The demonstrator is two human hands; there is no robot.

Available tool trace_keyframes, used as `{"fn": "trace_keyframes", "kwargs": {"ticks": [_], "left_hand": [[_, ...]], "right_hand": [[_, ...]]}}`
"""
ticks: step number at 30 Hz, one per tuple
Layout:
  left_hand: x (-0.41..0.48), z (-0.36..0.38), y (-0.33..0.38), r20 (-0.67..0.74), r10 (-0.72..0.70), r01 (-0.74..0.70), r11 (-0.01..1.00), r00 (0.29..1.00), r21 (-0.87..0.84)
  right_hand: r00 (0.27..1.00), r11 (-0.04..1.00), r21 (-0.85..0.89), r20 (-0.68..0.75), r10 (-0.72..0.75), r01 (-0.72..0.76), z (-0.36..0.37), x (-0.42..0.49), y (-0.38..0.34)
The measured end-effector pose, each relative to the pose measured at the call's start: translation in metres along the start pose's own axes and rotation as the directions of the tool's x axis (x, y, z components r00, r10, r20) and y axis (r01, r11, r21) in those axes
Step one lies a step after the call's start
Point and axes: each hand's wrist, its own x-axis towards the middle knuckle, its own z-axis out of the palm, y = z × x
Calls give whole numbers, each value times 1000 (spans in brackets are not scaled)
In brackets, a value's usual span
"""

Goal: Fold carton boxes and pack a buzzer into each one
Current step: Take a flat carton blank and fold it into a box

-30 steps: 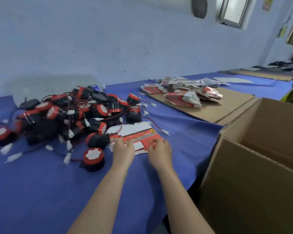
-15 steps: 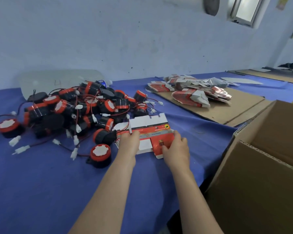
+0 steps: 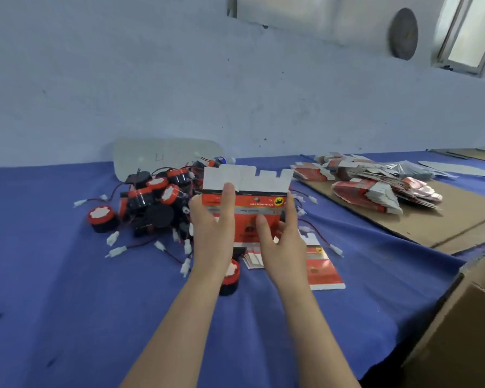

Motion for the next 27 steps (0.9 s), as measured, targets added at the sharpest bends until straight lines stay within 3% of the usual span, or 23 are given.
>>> {"fn": "trace_keyframes", "kwargs": {"ticks": [4, 11, 17, 27], "left_hand": [[22, -56, 2, -183, -27, 19, 999, 983, -49], [43, -142, -17, -430, -11, 12, 1000, 903, -1], [40, -173, -36, -477, 47, 8, 994, 878, 112], [28, -166, -57, -419, 102, 12, 965, 902, 262]], "right_hand": [[985, 968, 241, 133, -106, 72, 58, -7, -26], [942, 878, 475, 316, -108, -59, 143, -34, -46], [929, 866, 489, 359, -91, -104, 175, -52, -34], [941, 908, 413, 329, -81, -66, 171, -56, -21]]}}
